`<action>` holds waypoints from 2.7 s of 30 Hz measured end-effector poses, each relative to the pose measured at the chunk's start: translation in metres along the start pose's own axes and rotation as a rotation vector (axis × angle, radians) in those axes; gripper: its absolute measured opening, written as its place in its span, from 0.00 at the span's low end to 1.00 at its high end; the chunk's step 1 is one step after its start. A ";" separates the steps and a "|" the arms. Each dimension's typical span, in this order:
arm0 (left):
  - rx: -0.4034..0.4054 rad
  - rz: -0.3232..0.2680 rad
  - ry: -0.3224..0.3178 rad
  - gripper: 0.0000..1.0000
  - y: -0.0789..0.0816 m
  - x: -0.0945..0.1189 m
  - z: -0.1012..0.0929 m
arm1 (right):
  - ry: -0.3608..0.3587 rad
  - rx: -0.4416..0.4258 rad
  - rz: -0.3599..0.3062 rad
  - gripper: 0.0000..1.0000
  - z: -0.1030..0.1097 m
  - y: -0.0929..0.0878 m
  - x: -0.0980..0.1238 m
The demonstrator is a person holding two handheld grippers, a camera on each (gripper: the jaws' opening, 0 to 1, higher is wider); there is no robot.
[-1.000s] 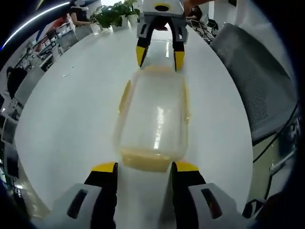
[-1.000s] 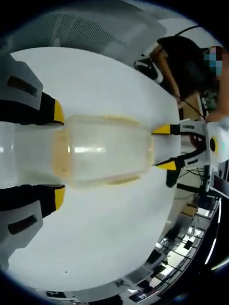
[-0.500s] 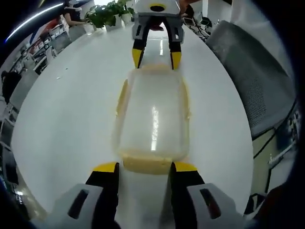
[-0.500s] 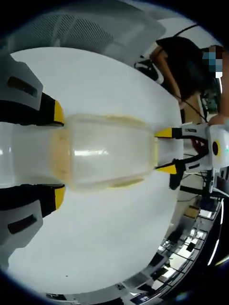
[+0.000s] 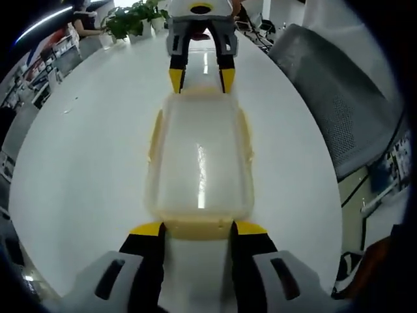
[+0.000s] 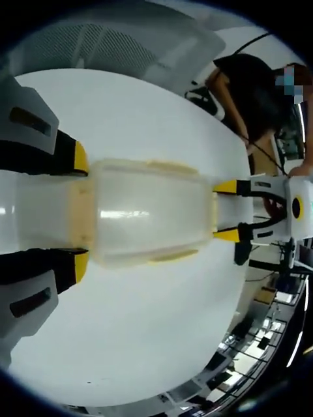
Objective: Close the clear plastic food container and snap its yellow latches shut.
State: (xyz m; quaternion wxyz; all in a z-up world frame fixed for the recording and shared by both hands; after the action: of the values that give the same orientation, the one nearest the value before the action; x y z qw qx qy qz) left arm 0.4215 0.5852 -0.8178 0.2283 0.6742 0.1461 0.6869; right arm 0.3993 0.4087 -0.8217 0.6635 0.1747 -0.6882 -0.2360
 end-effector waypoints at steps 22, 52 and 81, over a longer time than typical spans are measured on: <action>0.019 0.030 -0.013 0.39 0.002 0.000 0.000 | 0.018 0.009 0.065 0.40 -0.004 0.000 0.000; 0.083 0.075 0.041 0.38 0.017 0.016 -0.003 | -0.008 0.032 0.102 0.38 -0.008 0.006 0.016; 0.074 0.082 0.094 0.38 0.066 0.040 -0.007 | -0.032 0.064 0.078 0.38 -0.005 0.008 0.073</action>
State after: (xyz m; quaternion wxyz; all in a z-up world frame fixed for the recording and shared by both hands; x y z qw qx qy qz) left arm 0.4070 0.5500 -0.7498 0.1677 0.6548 0.1542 0.7207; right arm 0.4008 0.3740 -0.7568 0.6551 0.1653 -0.7122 -0.1906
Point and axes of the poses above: the point that each gripper's makers call its tool centre point, and the gripper's own axes: x roughly backward along the fingers, z roughly to its left, y roughly out of its top, the point moved 2 cm from there along x, roughly backward along the fingers, and after that the axes turned 4 degrees about -z, right-handed, at the moved point
